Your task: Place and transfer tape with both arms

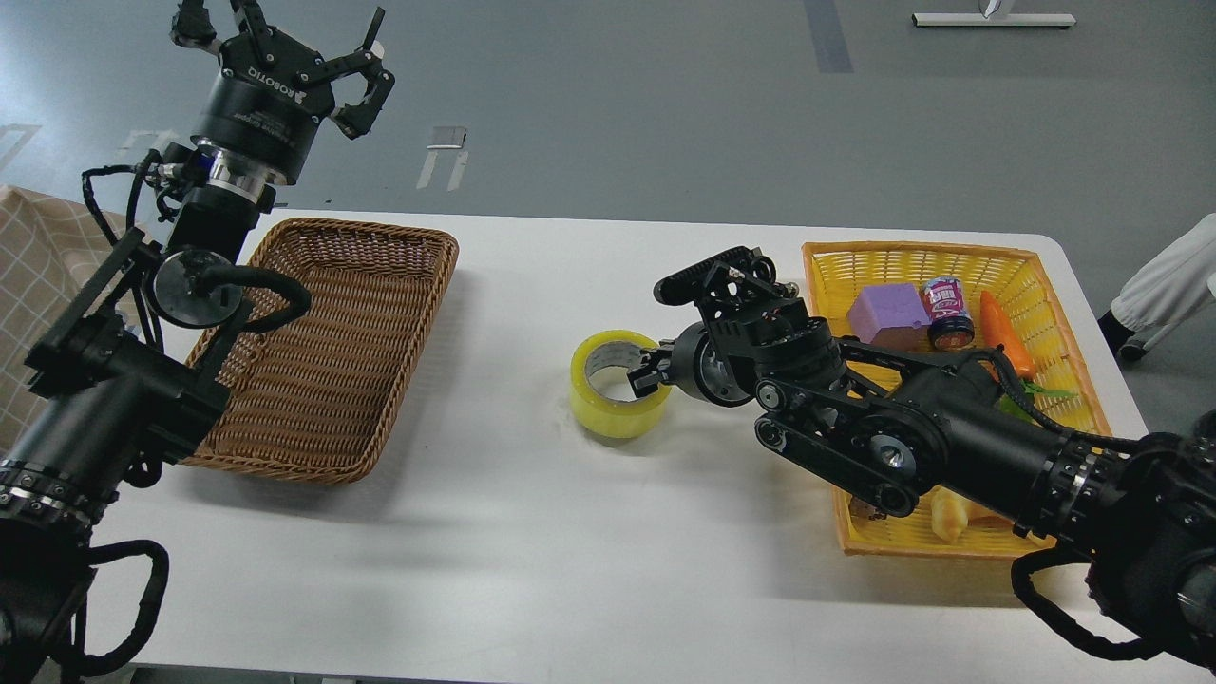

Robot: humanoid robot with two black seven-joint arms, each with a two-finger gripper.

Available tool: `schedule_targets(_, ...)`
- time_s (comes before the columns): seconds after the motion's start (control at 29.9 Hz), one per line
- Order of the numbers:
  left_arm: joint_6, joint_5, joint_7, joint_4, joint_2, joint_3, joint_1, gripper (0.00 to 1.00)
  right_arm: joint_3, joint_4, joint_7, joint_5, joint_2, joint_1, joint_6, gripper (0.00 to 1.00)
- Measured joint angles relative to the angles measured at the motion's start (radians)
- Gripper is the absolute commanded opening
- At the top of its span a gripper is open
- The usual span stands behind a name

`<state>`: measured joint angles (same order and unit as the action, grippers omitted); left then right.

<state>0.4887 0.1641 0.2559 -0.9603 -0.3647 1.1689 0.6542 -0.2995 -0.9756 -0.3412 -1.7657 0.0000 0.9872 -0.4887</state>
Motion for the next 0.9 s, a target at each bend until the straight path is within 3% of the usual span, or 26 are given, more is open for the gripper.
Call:
schedule_targets(0.17, 0.0, 0.0, 0.0, 0.0, 0.0, 0.0, 0.0, 0.98, 0.0, 0.0, 0.0, 0.0, 0.0, 0.001, 0.0, 0.52)
schedule_targets(0.2, 0.0, 0.0, 0.0, 0.0, 0.0, 0.0, 0.0, 0.98, 0.0, 0.0, 0.0, 0.0, 0.0, 0.001, 0.0, 0.57)
schedule_targets(0.23, 0.0, 0.0, 0.0, 0.0, 0.0, 0.0, 0.0, 0.98, 0.0, 0.0, 0.0, 0.001, 0.0, 0.001, 0.0, 0.7)
schedule_targets(0.37, 0.0, -0.001, 0.0, 0.0, -0.001, 0.0, 0.0, 0.98, -0.005, -0.001, 0.001, 0.008, 0.0, 0.001, 0.0, 0.94)
schedule_targets(0.9, 0.0, -0.002, 0.0, 0.001, -0.012, -0.002, -0.012, 0.98, -0.277, -0.055, 0.0, 0.02, -0.032, 0.038, 0.0, 1.0)
